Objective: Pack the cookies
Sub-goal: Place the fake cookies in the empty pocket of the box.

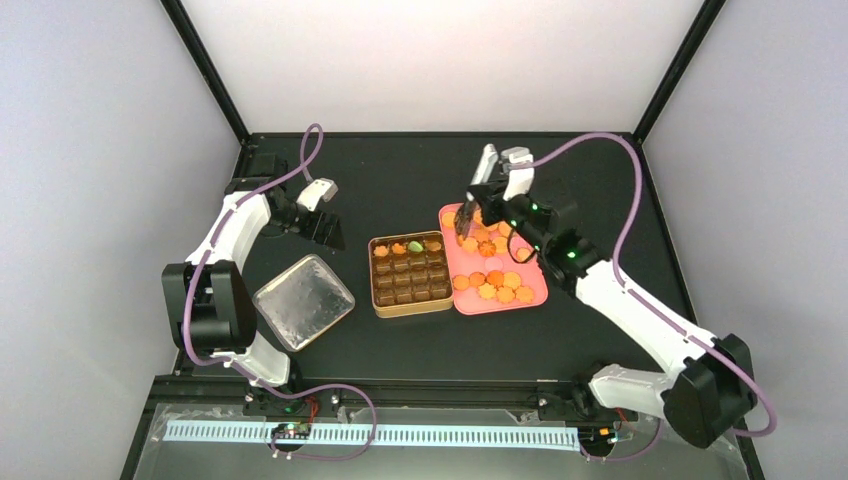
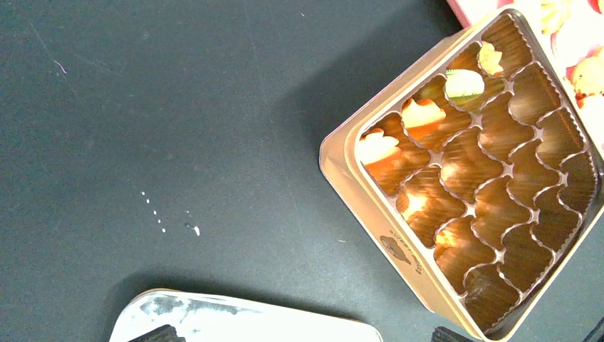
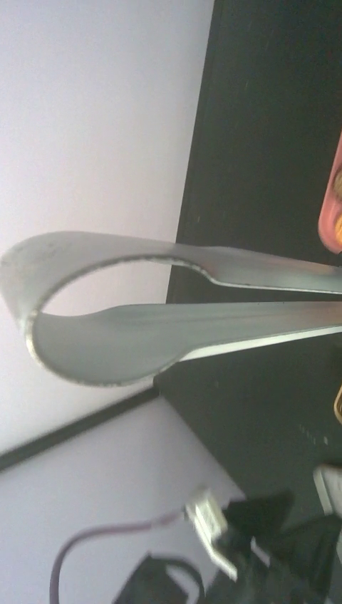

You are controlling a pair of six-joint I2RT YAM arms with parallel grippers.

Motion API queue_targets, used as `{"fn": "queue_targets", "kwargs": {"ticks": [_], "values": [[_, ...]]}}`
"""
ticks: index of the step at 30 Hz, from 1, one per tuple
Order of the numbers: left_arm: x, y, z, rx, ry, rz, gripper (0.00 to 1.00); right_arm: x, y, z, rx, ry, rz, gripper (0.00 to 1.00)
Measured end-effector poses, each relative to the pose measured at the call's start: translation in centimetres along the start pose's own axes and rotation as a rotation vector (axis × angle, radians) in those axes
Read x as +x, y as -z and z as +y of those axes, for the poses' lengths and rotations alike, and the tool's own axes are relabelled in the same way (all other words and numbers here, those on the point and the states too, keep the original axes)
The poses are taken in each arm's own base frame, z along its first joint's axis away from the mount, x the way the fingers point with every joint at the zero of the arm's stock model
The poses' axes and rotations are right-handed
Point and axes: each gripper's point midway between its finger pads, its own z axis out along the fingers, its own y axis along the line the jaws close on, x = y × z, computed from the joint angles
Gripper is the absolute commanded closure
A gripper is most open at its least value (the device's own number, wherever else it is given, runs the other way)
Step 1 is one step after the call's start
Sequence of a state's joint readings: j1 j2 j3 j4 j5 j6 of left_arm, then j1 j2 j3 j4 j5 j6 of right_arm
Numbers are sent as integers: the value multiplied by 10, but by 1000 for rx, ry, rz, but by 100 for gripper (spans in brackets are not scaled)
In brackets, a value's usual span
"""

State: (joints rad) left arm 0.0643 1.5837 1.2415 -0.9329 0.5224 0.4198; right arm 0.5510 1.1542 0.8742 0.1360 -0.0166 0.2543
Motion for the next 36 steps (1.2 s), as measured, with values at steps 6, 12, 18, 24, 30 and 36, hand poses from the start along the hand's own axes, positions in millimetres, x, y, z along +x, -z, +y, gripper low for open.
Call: {"fn": "queue_targets", "kwargs": {"ticks": [6,12,18,24,30,36], "values": [[1,0,0,0,2,3,7,4,-26,66,-176,4,45,99],[1,0,1,-3,2,4,7,16,-56,130,-326,22,99,99],[2,1,3,-8,3,4,7,39,-87,164,-418,46,161,99],[5,4,8,-13,11,5,7,66,-112,174,-461,69,229,99],[7,7,14,-20,21,2,7,85,-125,178,-483,98,277,99],[8,9,17,-24,24,0,7,95,-132,179,-495,136,292,99]]}}
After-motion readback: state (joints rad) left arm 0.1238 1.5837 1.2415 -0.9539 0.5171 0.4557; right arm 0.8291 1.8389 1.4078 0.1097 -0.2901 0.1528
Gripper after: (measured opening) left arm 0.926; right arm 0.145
